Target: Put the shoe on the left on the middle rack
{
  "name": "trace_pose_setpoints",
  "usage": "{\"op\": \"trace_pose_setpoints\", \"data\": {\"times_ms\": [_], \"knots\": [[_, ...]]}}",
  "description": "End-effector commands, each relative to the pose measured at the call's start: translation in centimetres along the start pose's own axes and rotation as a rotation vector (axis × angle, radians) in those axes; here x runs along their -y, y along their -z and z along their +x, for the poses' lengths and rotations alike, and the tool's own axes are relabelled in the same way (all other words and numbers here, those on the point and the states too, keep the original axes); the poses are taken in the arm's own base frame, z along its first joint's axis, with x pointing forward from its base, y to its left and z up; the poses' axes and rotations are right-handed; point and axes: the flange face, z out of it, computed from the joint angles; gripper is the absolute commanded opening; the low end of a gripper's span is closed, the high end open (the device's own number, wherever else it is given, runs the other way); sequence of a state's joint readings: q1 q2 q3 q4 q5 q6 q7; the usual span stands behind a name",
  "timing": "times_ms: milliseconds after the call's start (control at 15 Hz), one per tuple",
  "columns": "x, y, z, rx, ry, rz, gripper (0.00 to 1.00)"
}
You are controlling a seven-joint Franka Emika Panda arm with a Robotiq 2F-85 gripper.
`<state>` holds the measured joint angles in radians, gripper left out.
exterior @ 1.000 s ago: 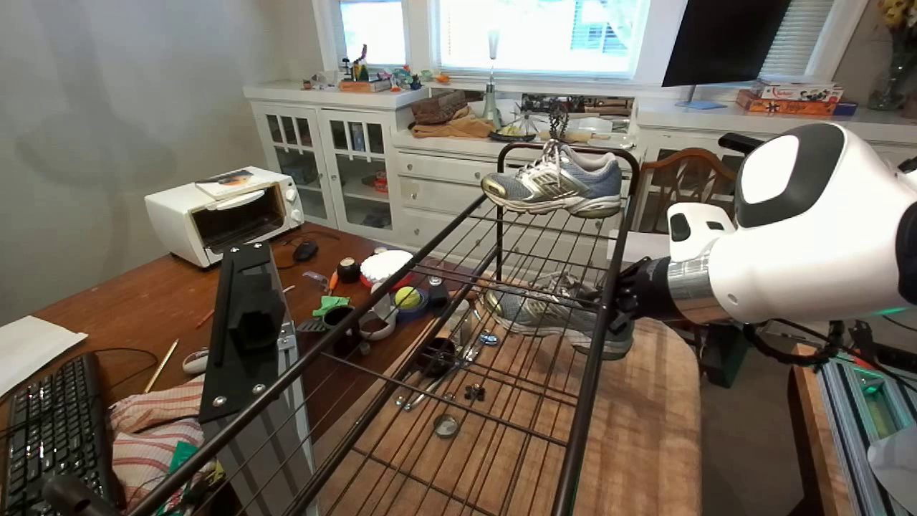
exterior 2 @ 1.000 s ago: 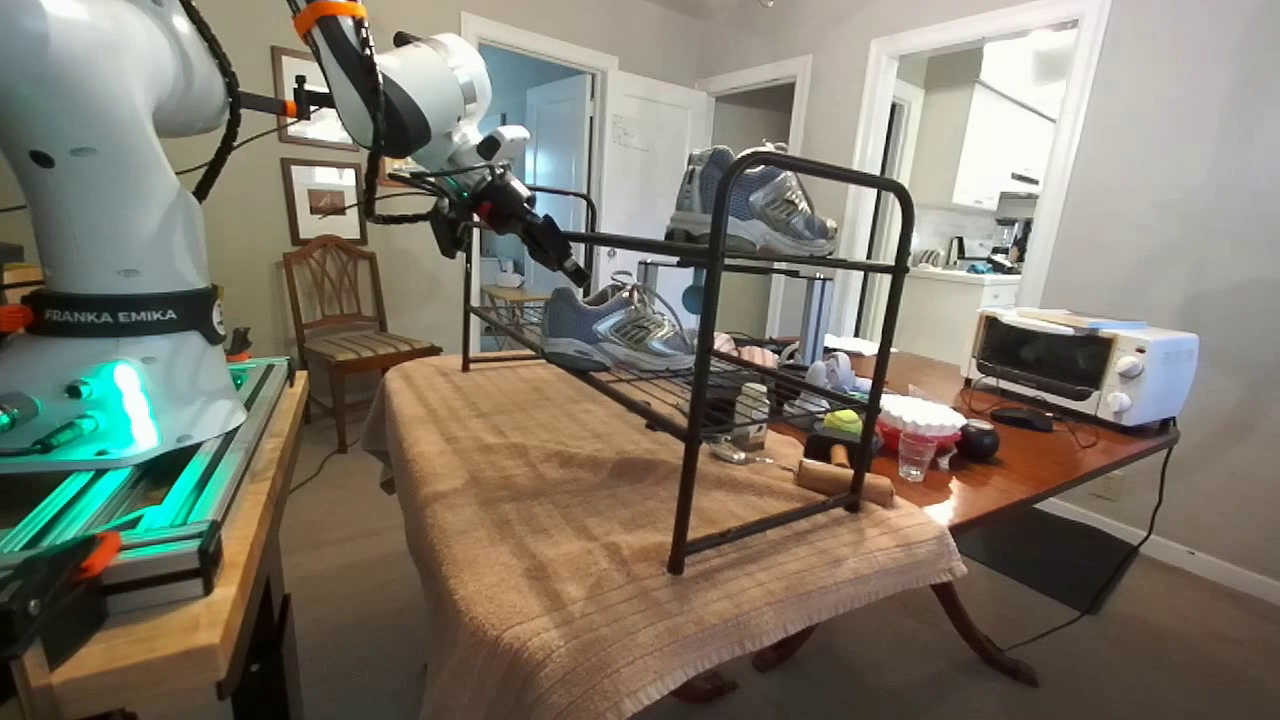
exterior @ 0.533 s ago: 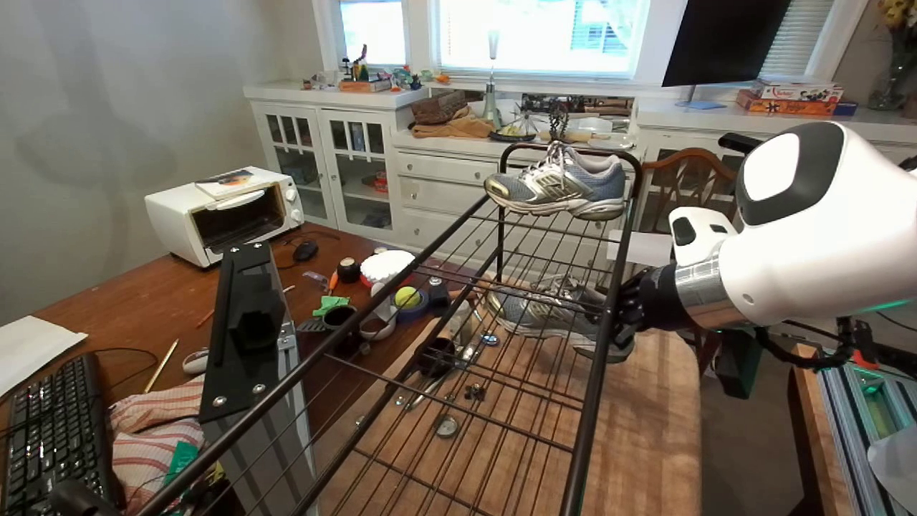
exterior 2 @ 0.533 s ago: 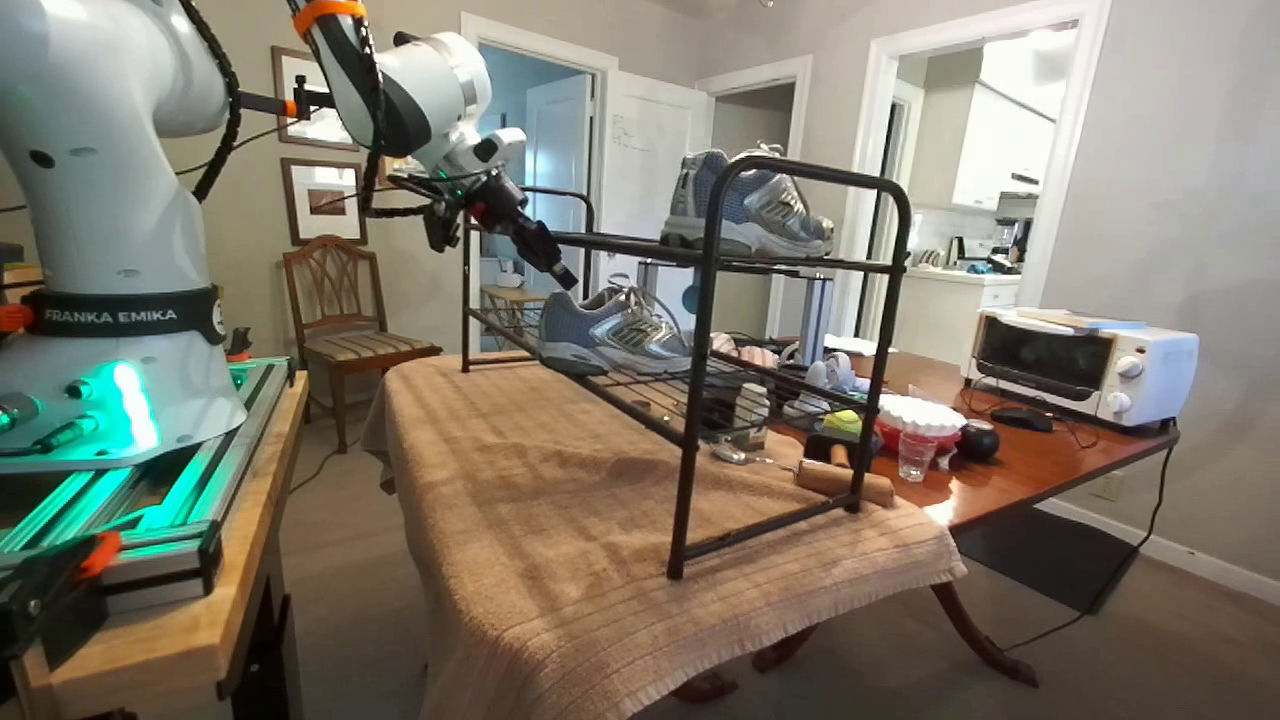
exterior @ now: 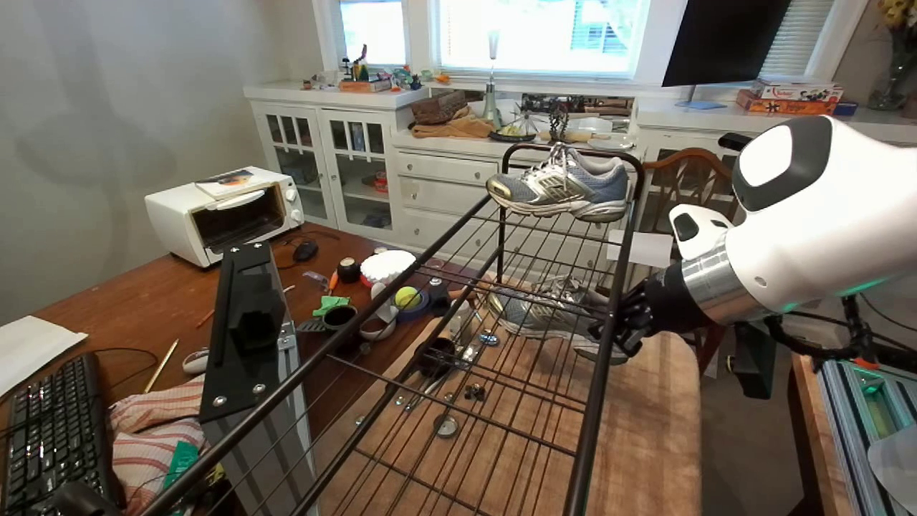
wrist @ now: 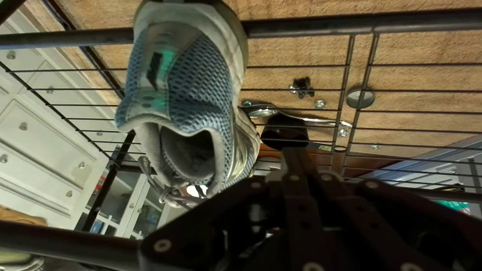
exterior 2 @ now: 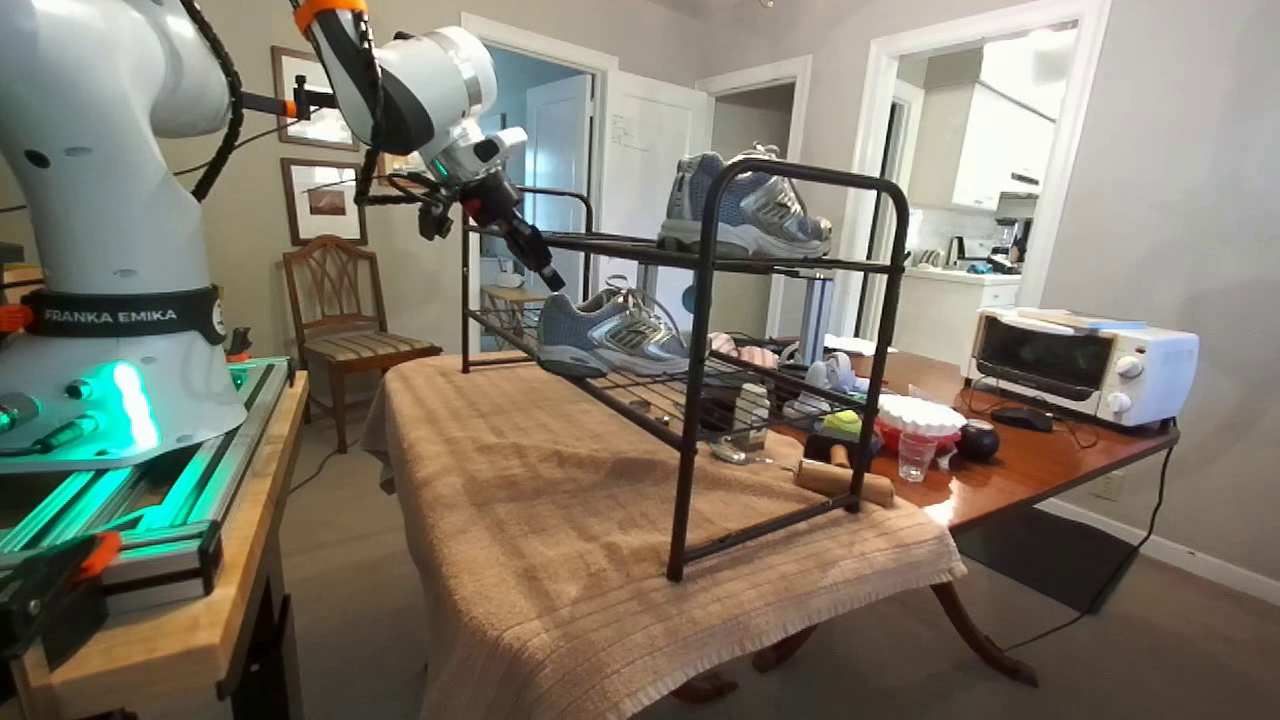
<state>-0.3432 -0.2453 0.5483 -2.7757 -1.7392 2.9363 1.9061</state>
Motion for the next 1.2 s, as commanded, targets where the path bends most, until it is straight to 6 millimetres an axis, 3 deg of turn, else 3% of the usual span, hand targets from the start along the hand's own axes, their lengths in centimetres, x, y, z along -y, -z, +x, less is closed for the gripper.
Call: {"op": "trace_pose_setpoints", "data": {"times_ms": [0,600,1000,1133], "knots": [[-1.0,-0.1,0.1,0.058,-0.02,0.067,0.0],[-3.1,-0.6,-2.7,0.206,-0.038,0.237,0.0],[-6.7,0.1,-4.3,0.244,-0.05,0.203,0.0],[-8.2,1.3,-4.6,0.27,-0.06,0.169,0.0]]}}
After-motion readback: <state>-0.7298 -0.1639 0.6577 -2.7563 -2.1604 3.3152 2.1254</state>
